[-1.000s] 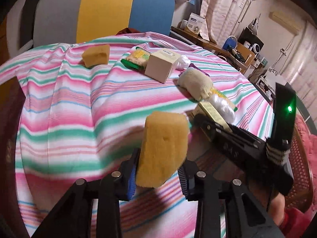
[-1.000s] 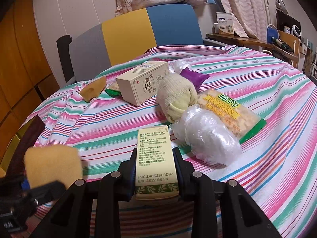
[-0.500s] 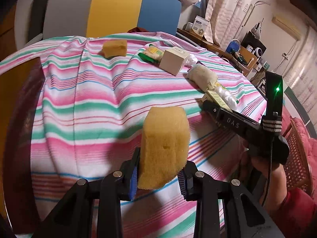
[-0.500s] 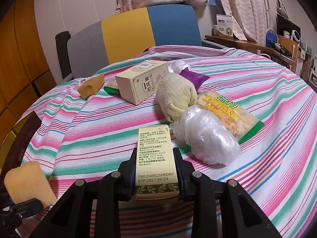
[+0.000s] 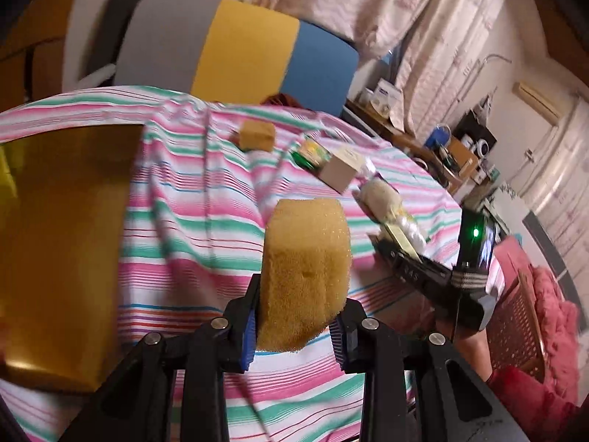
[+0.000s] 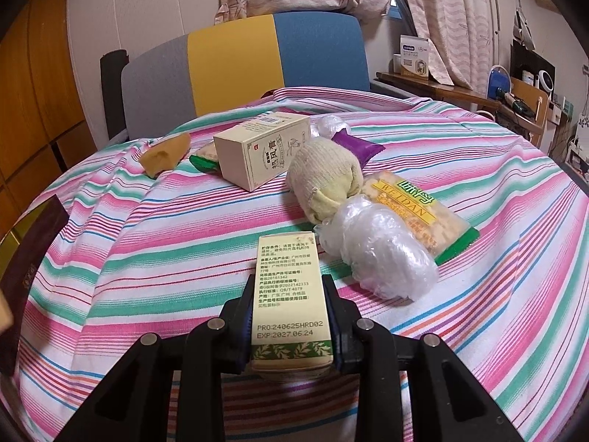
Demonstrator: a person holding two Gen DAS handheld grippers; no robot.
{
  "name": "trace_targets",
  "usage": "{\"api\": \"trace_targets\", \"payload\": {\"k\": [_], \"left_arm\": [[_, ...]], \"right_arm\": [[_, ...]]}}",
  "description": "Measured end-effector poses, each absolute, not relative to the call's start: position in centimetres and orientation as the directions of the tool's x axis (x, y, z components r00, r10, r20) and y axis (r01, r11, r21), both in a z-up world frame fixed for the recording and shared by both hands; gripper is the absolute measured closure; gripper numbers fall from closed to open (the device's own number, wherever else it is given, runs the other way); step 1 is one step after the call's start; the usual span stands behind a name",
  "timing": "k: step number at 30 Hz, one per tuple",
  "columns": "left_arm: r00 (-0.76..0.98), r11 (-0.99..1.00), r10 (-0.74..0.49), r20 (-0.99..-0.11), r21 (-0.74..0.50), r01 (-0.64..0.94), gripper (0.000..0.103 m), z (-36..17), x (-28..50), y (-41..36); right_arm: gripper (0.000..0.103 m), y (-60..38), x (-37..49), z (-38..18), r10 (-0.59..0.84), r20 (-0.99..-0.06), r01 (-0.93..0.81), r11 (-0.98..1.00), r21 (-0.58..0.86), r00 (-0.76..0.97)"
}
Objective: Organize objects
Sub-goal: 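Place the sponge in the tray with the left tool while the right tool places the medicine box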
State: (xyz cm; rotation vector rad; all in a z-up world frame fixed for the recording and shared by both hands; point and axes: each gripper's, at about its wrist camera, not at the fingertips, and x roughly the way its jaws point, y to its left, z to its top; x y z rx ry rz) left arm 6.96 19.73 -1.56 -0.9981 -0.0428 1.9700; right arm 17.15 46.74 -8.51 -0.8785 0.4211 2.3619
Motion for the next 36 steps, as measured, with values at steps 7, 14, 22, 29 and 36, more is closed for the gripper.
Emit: {"api": "trace_targets", "payload": {"k": [7,14,22,29,36], "left_arm": [[-0.360,-0.671,0.704,-0.612,-0.408,-0.619,0.070,-0.8,4.7,14.9],[-0.469,-0.767,0.619,-0.630,-0.357,-0.533,0.070,-1.2,2.5,10.7],[-0.568,-0.868,0.484,-0.665,-0.284,-0.408,0.070,-2.3,-0.4,6.6],[-0.594,-0.910,0.401,-0.698,-0.228,-0.346,0.070,-3.3,-1.5,4.7],[-0.577,-0.928,0.342,-0.742,-0.173,-0.329,0.069,-4.4,-1.4,4.0]], "right_arm": [[0.073,46.0,16.8,-8.4,0.425,-0.682,-0.614,-0.788,0.046,-0.596],[0.073,45.2,17.7,-7.7,0.399,-0.681,-0.656,-0.738,0.158,-0.613],[0.073,38.2,15.6,-3.2,0.293,-0.589,-0.489,-0.848,0.203,-0.753],[0.073,31.4,12.7,0.9,0.116,-0.518,-0.283,-0.924,0.258,-0.848],[0.073,25.4,9.3,2.1,-0.062,-0.515,-0.115,-0.945,0.305,-0.855]]}}
